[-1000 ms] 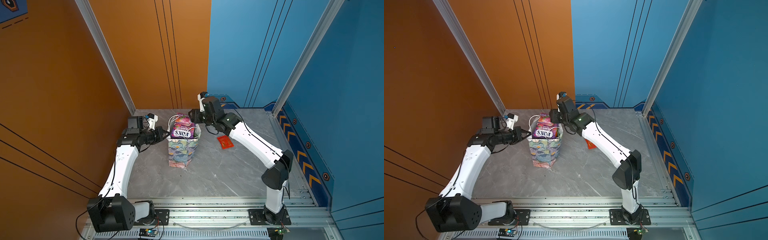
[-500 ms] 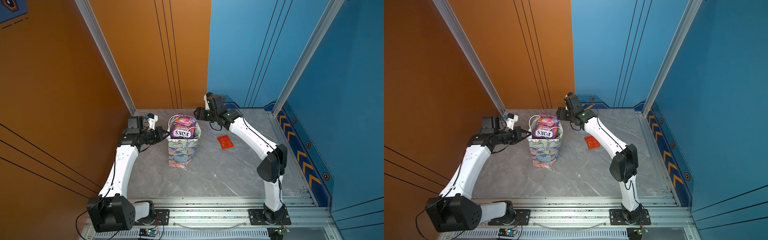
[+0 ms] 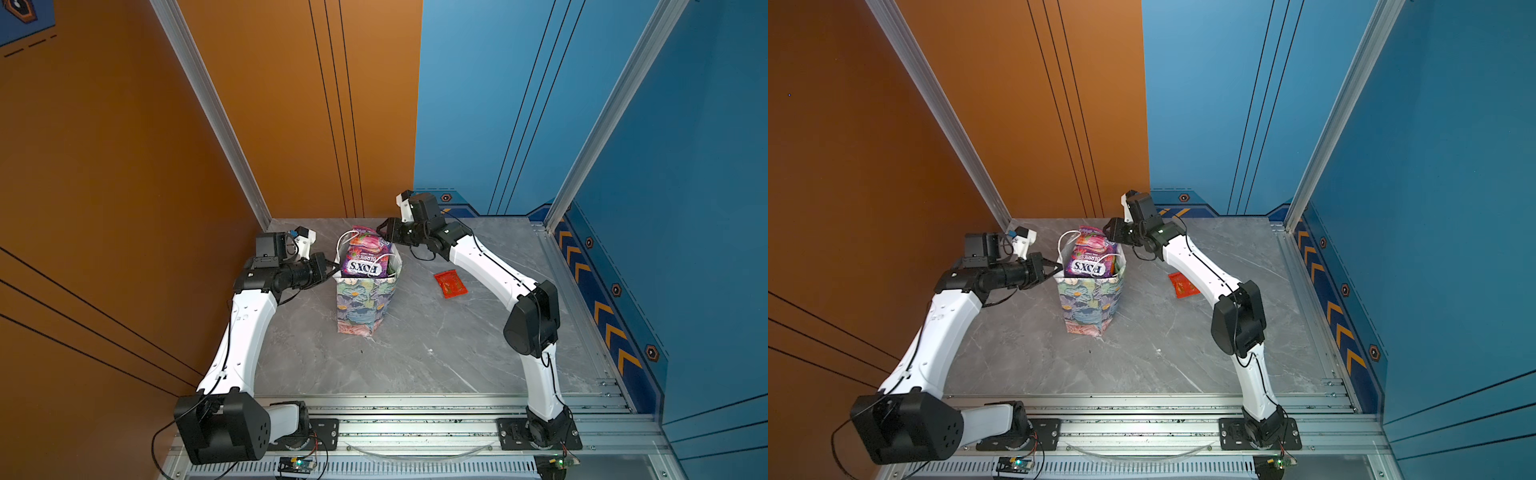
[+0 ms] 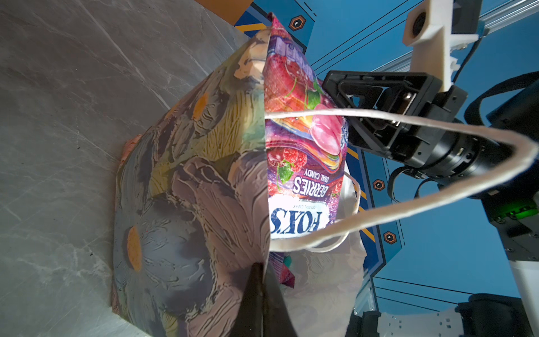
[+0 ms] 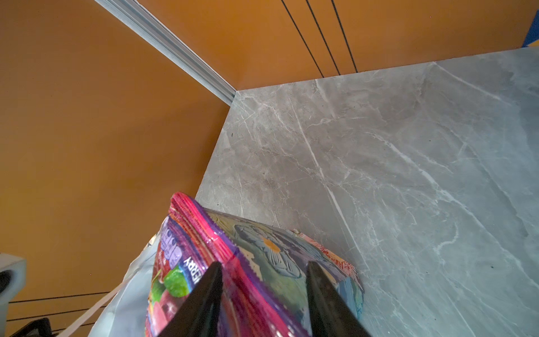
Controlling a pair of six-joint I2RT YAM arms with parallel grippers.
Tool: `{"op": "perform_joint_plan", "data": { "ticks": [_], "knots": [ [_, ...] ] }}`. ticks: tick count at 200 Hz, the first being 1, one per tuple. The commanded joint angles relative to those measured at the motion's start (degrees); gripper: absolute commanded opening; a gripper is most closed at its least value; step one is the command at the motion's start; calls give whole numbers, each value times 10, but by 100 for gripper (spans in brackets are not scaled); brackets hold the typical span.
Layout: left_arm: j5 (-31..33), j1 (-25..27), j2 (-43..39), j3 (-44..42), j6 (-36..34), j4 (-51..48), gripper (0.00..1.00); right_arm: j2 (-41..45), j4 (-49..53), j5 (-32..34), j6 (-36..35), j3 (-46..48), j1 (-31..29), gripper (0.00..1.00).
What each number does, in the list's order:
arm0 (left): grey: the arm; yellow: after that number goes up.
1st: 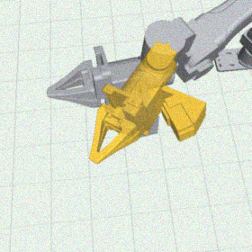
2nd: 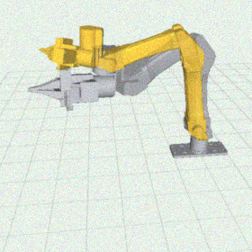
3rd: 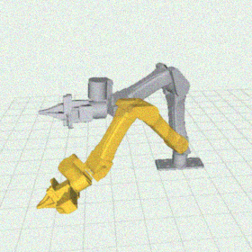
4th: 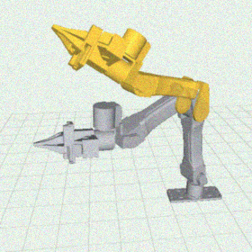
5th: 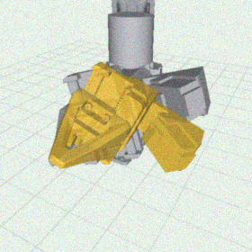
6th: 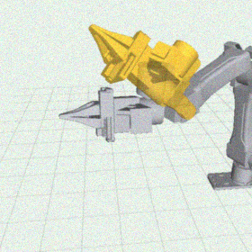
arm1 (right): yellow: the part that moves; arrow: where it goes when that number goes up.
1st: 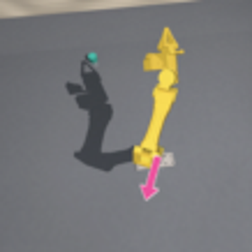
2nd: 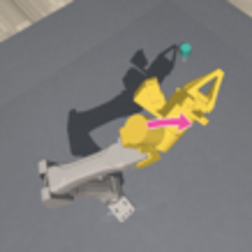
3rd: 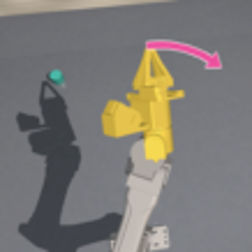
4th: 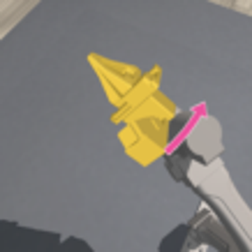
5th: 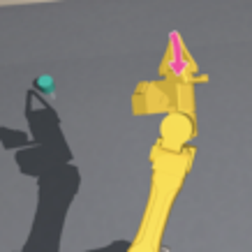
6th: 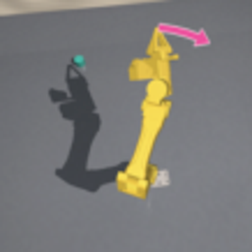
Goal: Place the snacks into the paper bag
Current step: 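Raise the open right gripper away from the bag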
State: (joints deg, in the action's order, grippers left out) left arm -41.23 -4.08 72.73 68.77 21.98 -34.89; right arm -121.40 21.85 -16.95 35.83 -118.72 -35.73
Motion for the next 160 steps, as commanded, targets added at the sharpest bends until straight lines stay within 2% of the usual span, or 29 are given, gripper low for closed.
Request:
{"op": "perform_joint_plan", "data": {
  "ticks": [1, 20, 56, 94, 129, 160],
  "knots": [
    [-12, -3, -5, -5, -1, 4, 0, 16, 0, 4, -21, -14, -13, 44],
    [-12, -3, -6, -4, 0, 3, 0, 22, 12, 18, -32, -15, -20, 41],
    [-14, -3, -5, -2, 0, 4, 0, 48, 33, 50, -60, -16, -36, 40],
    [-14, -2, -5, -2, 0, 4, 0, 67, 53, 87, -79, -16, -40, 44],
    [-16, -2, -6, -2, 1, 3, 0, 76, 63, 91, -85, -16, -63, 44],
    [-15, -1, -7, -1, 2, 3, 0, 75, 69, 87, -87, -16, -72, 35]
  ]
}}
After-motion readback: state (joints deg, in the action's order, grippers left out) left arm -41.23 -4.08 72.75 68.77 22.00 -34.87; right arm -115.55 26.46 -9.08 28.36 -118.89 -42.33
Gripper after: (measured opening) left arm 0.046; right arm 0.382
